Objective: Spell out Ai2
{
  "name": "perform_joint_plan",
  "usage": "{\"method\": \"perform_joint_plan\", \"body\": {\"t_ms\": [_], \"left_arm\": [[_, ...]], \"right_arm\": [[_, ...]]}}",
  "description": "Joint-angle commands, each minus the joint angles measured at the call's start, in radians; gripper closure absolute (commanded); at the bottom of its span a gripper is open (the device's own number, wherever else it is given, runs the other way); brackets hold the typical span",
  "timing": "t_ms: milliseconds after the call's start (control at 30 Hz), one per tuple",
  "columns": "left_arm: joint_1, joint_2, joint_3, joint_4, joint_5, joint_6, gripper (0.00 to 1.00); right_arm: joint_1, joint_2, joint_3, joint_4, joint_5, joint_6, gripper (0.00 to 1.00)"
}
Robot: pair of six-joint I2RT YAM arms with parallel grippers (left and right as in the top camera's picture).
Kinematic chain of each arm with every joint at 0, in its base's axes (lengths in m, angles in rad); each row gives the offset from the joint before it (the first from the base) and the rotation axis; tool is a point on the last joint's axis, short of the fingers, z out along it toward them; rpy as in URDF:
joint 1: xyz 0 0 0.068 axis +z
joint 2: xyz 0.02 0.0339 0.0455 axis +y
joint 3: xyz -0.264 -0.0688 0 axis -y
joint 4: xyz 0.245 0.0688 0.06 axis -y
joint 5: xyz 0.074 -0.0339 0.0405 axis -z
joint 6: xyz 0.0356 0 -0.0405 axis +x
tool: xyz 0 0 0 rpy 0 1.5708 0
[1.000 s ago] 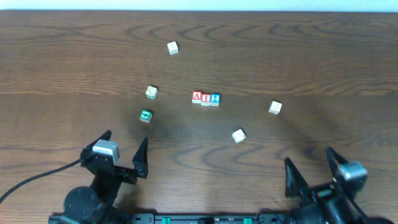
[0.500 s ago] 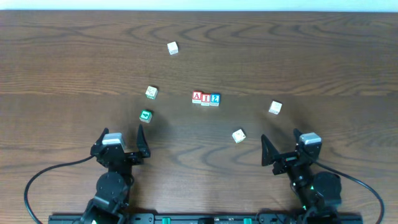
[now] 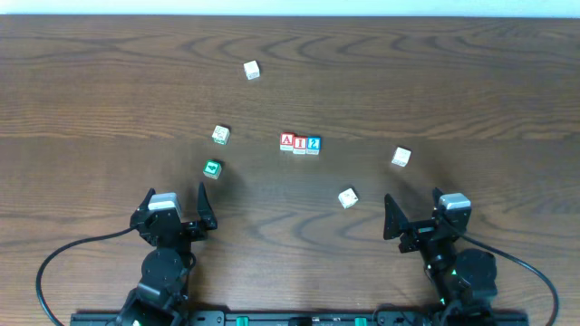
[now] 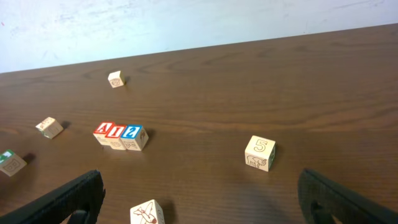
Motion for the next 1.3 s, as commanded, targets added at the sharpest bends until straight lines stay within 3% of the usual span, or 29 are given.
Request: {"method": "perform_joint_plan", "body": {"t_ms": [0,333,733,1267], "left_arm": [[0.002,0.004,-0.014,-0.053,-0.026,0.003,0.05],[0.05,0.003,-0.014,-0.051,-0.025,0.003,0.05],[0.317,-0.135,-0.014,-0.045,-0.026,0.003,0.05],[0.332,-0.134,-0.014,-0.05,-0.026,0.003,0.05]], "right_arm": [[-0.01,0.002,-0.013,-0.007,0.018,-0.014,0.01],[-0.013,-0.057,-0.013,-0.007,0.018,-0.014,0.01],[-0.097,-0.058,-0.013,-0.008,0.018,-0.014,0.01],[-0.137,-0.058,-0.013,-0.008,0.018,-0.014,0.01]]}}
